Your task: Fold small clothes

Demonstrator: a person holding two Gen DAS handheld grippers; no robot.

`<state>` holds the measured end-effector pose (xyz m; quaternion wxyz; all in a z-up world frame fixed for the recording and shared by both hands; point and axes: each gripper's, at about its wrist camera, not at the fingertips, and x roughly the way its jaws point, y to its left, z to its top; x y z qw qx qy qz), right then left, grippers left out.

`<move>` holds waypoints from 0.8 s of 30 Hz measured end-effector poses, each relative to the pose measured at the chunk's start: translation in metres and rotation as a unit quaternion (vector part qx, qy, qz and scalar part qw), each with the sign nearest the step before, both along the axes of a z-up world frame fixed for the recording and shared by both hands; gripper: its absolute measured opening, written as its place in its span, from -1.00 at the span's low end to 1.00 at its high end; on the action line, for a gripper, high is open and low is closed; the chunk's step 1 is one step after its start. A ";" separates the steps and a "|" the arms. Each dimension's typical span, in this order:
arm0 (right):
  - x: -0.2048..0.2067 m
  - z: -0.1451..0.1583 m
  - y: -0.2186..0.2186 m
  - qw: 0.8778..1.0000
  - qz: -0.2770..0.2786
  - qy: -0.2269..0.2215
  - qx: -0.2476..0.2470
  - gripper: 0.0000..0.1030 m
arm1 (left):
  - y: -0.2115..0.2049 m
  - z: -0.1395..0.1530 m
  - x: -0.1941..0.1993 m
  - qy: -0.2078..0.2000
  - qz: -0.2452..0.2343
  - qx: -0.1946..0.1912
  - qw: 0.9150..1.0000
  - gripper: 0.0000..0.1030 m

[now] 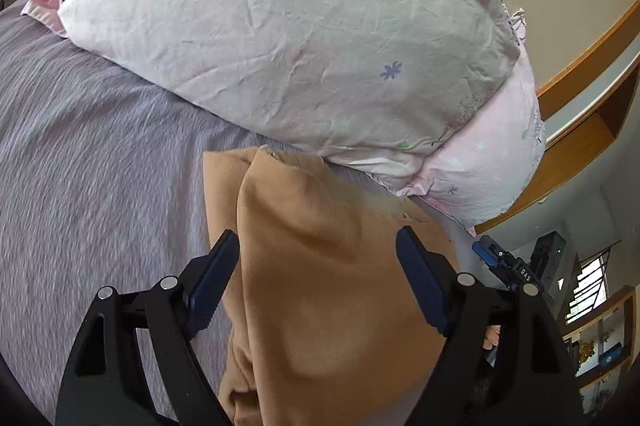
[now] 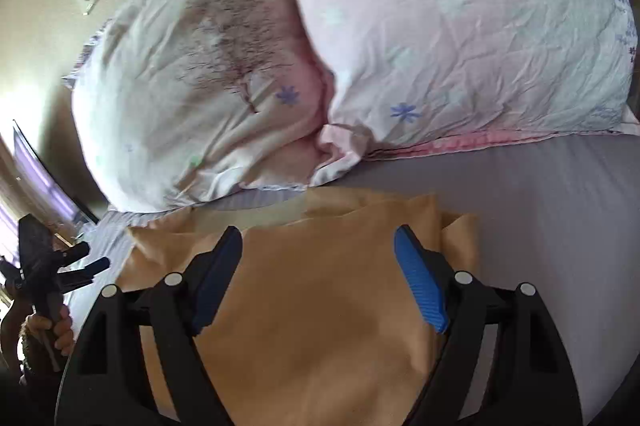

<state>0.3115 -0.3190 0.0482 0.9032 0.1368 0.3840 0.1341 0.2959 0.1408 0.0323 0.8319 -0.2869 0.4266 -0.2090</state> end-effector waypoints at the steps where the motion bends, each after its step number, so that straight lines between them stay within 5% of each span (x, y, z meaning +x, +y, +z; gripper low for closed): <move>1: 0.011 -0.004 -0.007 1.000 -0.011 0.014 -0.005 0.35 | -0.001 -0.003 0.010 0.009 -0.001 0.005 1.000 0.55; 5: 0.050 -0.025 -0.033 0.997 -0.027 0.071 0.019 0.08 | -0.004 -0.015 0.034 0.029 -0.001 0.008 1.000 0.45; 16: 0.091 -0.063 -0.047 0.991 -0.033 0.127 0.013 0.05 | -0.005 -0.023 0.058 0.033 -0.013 0.008 0.999 0.45; 17: 0.093 -0.064 -0.045 0.992 -0.028 0.125 0.004 -0.01 | -0.004 -0.023 0.060 0.032 -0.014 0.008 0.999 0.45; 19: 0.096 -0.067 -0.039 0.993 -0.016 0.118 -0.001 -0.79 | -0.006 -0.024 0.062 0.031 -0.015 0.012 0.999 0.45; 24: 0.088 -0.064 -0.036 0.995 0.001 0.095 0.000 -0.87 | -0.011 -0.022 0.066 0.023 -0.014 0.020 0.999 0.10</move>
